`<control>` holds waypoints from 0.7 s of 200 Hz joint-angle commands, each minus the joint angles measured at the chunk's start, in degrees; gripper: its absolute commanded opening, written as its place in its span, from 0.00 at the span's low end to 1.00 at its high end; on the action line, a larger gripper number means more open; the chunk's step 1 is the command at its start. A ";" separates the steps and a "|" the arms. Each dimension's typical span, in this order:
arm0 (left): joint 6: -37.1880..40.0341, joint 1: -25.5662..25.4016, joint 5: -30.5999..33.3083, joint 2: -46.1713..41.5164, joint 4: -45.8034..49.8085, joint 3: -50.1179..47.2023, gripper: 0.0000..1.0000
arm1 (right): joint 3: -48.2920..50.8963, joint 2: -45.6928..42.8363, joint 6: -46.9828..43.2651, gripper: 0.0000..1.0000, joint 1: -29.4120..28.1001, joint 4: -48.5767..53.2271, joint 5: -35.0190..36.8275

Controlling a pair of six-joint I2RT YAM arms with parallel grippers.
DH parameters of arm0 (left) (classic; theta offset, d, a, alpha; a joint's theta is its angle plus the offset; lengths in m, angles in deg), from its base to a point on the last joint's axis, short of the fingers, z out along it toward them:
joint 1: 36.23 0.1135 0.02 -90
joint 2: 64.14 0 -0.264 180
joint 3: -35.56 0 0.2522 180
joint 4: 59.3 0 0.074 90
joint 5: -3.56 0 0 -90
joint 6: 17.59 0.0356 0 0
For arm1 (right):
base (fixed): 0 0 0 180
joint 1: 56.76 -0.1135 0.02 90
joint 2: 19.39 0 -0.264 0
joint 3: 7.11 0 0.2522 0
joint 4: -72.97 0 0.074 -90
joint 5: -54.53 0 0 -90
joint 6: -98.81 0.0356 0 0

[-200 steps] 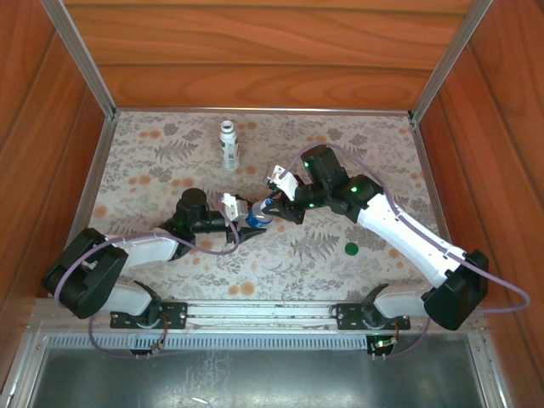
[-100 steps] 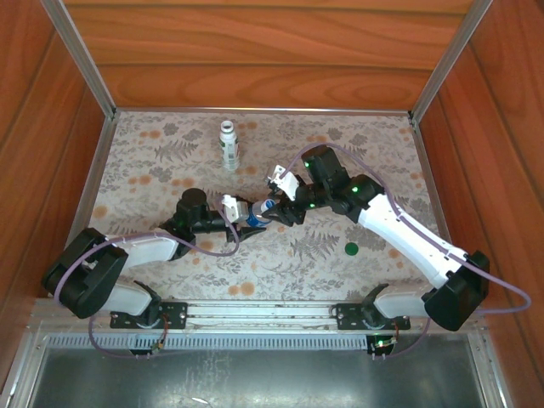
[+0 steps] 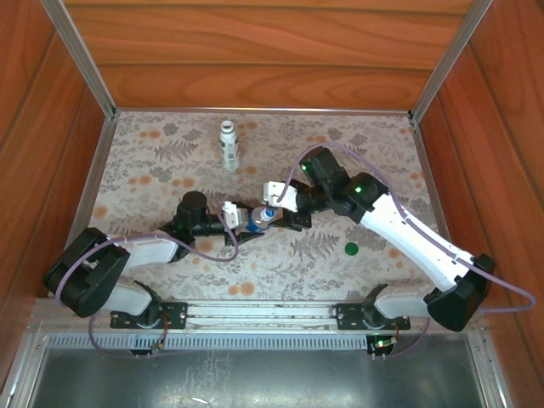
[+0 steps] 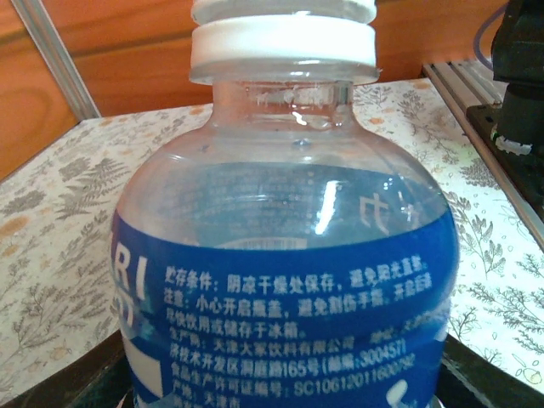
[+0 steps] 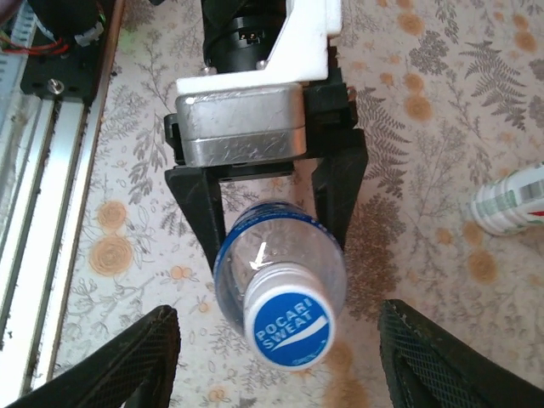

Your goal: Screw on the bottle caps

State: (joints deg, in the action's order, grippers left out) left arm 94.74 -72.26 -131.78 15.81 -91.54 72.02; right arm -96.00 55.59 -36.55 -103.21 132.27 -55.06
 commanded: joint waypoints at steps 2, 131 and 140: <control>2.50 -0.14 -2.25 0.39 0.82 -0.19 0.61 | -3.55 2.87 -6.02 0.64 -0.41 5.07 2.39; 2.77 0.01 -2.74 -0.40 1.35 -0.07 0.62 | -7.14 7.54 -6.95 0.31 -0.31 9.66 -0.83; 2.81 0.01 -2.89 -0.44 1.37 -0.05 0.61 | -7.13 7.64 -6.95 0.28 -0.32 9.66 -0.88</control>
State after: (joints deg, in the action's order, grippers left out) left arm 96.62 -72.24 -132.22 15.78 -90.14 71.99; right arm -101.97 62.80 -42.67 -103.30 141.01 -54.60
